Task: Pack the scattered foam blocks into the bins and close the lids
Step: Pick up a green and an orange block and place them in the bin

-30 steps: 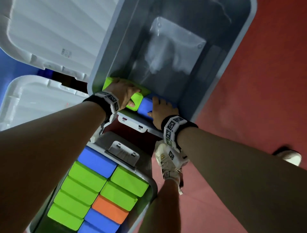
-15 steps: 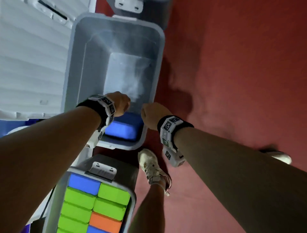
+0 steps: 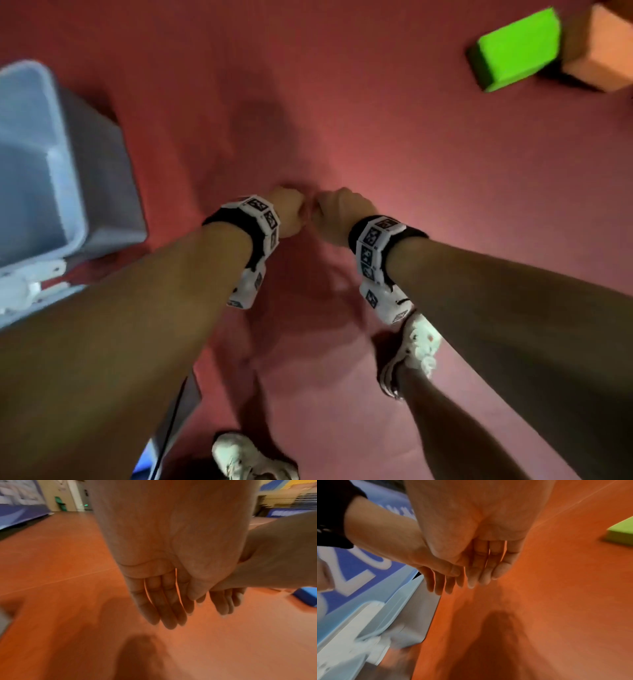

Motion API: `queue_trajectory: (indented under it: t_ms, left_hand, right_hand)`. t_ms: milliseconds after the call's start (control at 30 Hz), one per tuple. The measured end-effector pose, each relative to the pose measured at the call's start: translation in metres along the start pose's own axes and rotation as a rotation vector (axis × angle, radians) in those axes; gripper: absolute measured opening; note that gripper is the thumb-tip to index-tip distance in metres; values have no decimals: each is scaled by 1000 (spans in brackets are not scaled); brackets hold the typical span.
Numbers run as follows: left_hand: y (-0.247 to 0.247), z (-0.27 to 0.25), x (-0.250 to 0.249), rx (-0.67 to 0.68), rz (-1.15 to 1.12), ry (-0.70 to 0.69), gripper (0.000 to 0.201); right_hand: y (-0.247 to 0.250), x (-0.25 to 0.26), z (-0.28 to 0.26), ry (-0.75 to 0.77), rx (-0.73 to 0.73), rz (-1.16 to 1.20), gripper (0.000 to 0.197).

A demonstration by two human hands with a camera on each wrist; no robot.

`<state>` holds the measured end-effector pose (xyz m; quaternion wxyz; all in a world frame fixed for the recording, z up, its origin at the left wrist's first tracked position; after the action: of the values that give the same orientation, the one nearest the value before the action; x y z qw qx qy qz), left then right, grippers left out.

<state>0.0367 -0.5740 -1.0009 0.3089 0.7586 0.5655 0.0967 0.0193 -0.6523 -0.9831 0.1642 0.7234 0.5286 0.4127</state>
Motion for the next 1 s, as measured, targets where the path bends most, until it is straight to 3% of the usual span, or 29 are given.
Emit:
queue_trajectory:
  t_ms: [133, 267, 400, 500, 767, 933, 1000]
  left_hand:
    - [112, 62, -157, -12, 202, -109, 25]
    - [202, 108, -288, -65, 262, -215, 26]
    - [271, 129, -392, -137, 307, -270, 24]
    - [308, 155, -455, -57, 348, -296, 24]
    - [381, 278, -534, -87, 406, -310, 33]
    - [422, 359, -571, -164, 356, -294, 28]
    - [425, 387, -569, -119, 342, -282, 26]
  right_hand:
    - [127, -134, -13, -113, -87, 39, 31]
    - [245, -266, -54, -230, -193, 56, 33]
    - [334, -365, -97, -348, -283, 75, 34]
    - [388, -430, -117, -421, -337, 90, 33]
    - [459, -557, -97, -542, -286, 82, 38]
    - [483, -607, -34, -544, -175, -1, 32]
    - [487, -613, -1, -517, -138, 18, 32]
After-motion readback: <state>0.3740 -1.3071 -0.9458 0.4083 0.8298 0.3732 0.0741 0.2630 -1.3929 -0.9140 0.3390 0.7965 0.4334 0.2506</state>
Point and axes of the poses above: each hand's wrist, its own z-axis towards the middle knuckle, its own y-axis out of the back of the hand, x = y × z, the point moved 10 cm from there along z, towards the middle knuckle, and after that the axes turned 3 degrees about x, right-handed, at the moved point
